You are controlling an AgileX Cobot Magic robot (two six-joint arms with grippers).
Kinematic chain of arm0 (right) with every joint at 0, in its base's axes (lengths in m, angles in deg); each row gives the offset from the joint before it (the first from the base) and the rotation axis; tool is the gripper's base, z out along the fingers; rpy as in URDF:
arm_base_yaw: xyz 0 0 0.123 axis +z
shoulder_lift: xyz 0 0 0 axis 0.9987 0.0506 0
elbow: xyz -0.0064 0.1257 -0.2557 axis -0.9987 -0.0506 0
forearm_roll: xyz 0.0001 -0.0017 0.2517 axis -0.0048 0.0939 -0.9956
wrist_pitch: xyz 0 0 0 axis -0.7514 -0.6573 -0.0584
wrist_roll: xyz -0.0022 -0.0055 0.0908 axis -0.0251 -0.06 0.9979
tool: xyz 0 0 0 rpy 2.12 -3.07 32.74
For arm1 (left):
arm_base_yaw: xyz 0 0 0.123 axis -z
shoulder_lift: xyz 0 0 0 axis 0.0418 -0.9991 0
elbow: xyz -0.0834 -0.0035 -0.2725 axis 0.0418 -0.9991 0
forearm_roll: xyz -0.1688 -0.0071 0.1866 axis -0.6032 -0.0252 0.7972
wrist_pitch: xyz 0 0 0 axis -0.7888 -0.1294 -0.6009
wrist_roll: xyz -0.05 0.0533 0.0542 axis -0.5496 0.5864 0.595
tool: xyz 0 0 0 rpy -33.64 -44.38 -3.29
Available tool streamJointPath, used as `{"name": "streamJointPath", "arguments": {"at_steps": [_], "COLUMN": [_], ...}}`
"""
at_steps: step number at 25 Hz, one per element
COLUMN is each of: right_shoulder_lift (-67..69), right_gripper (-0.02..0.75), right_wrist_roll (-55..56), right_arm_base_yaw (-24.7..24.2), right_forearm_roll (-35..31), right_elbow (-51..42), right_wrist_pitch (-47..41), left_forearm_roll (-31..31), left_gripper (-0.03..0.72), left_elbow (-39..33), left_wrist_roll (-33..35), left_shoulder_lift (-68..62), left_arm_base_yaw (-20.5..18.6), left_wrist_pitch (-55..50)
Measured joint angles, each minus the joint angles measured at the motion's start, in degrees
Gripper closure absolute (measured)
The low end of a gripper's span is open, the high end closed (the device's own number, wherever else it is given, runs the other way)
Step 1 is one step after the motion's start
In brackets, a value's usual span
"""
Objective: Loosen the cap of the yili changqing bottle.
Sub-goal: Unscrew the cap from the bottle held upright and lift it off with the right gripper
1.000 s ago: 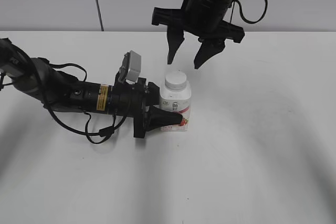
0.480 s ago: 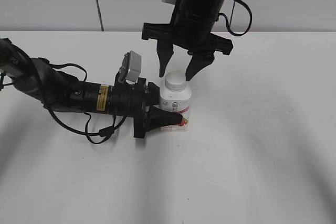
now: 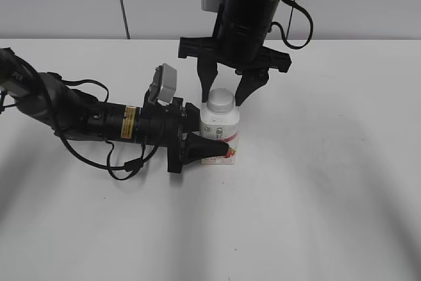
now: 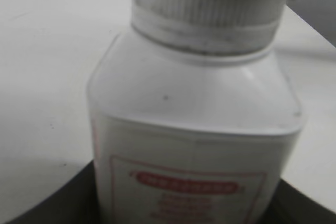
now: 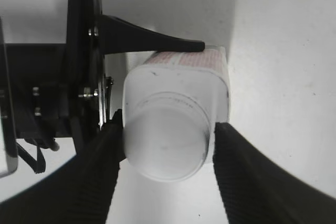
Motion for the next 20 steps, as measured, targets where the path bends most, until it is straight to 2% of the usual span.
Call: {"name": "streamJointPath", "arguments": {"at_steps": [8, 20], "right_shoulder_lift": [0.38, 0.38], "right_gripper": [0.185, 0.174], "right_wrist_roll": [0.02, 0.28], "right_arm_base_yaw": [0.11, 0.31], "right_forearm_roll": [0.66, 0.37], "right_elbow": [-0.06, -0.06], "right_wrist_pitch": [0.00, 0.00], "left_forearm_roll": [0.01, -0.08], "left_gripper": [0.281, 0.282], "left_elbow": [0.00, 0.00], "left_wrist_roll": [0.00, 0.00], "left_shoulder_lift": [0.00, 0.00], "left_arm_base_yaw": [0.00, 0.00], "left_wrist_pitch": [0.05, 0.01]}}
